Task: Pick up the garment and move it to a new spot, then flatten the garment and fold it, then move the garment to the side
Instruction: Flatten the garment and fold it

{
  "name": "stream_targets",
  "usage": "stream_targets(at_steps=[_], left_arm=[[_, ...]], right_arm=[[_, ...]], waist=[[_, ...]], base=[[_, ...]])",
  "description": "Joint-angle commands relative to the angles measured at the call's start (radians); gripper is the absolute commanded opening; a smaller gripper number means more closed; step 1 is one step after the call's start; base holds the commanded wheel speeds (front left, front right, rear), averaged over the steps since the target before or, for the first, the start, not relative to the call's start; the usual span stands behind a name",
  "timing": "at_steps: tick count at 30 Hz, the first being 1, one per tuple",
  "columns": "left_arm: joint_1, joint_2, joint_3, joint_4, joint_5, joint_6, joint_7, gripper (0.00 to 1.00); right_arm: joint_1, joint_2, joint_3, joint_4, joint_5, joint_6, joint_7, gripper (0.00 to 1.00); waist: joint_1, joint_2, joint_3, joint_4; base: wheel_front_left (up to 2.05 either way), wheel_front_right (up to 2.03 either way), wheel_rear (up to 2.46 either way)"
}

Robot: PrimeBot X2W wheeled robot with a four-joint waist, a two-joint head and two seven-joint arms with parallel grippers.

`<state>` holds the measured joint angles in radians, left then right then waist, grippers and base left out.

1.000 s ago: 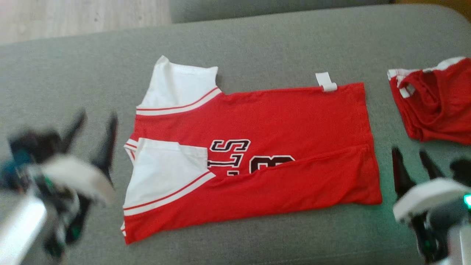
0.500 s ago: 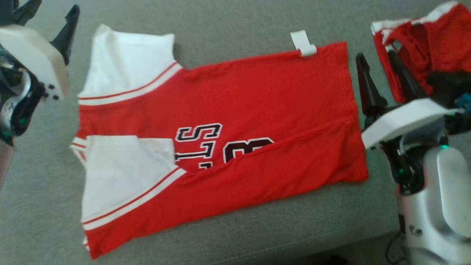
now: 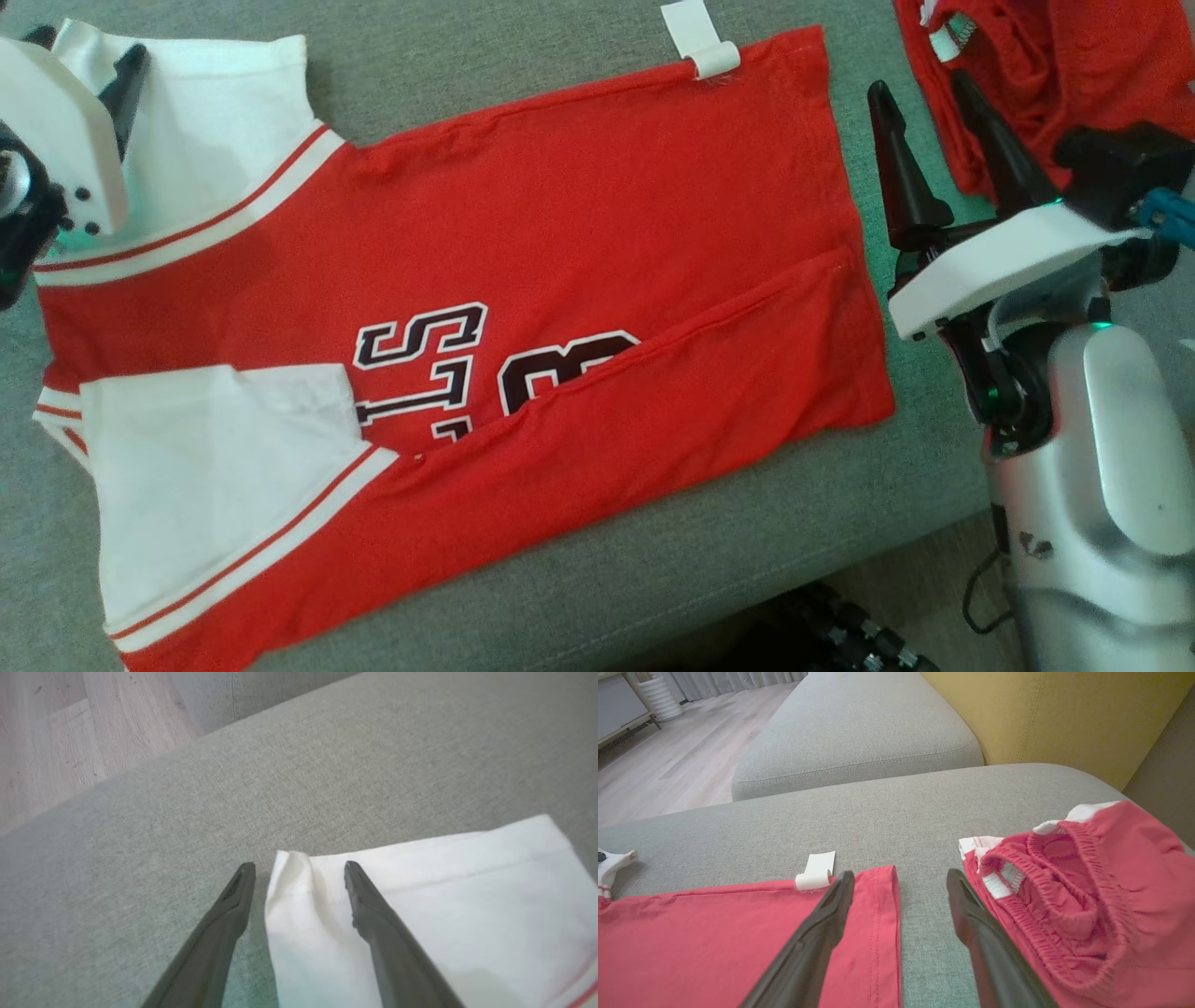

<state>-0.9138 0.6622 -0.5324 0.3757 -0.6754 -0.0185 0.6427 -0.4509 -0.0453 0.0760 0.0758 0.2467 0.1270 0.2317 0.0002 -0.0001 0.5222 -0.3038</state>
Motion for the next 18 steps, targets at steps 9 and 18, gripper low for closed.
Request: stream_targets(at_steps=[9, 18], left_arm=[[-0.059, 0.034, 0.018, -0.043, 0.002, -0.009, 0.006, 0.00], [-0.078, -0.028, 0.017, -0.078, 0.008, -0.023, -0.113, 0.00]], right_arm=[[-0.069, -0.005, 0.024, -0.009, -0.026, 0.004, 0.019, 1.00], [-0.199, -0.055, 0.010, 0.138, -0.091, 0.004, 0.158, 1.00]], waist=[[-0.0002, 0.0001, -0.002, 0.036], [-0.0002, 0.0001, -0.016, 0.111]], base=[[0.00, 0.00, 0.00], [0.00, 0.00, 0.00]])
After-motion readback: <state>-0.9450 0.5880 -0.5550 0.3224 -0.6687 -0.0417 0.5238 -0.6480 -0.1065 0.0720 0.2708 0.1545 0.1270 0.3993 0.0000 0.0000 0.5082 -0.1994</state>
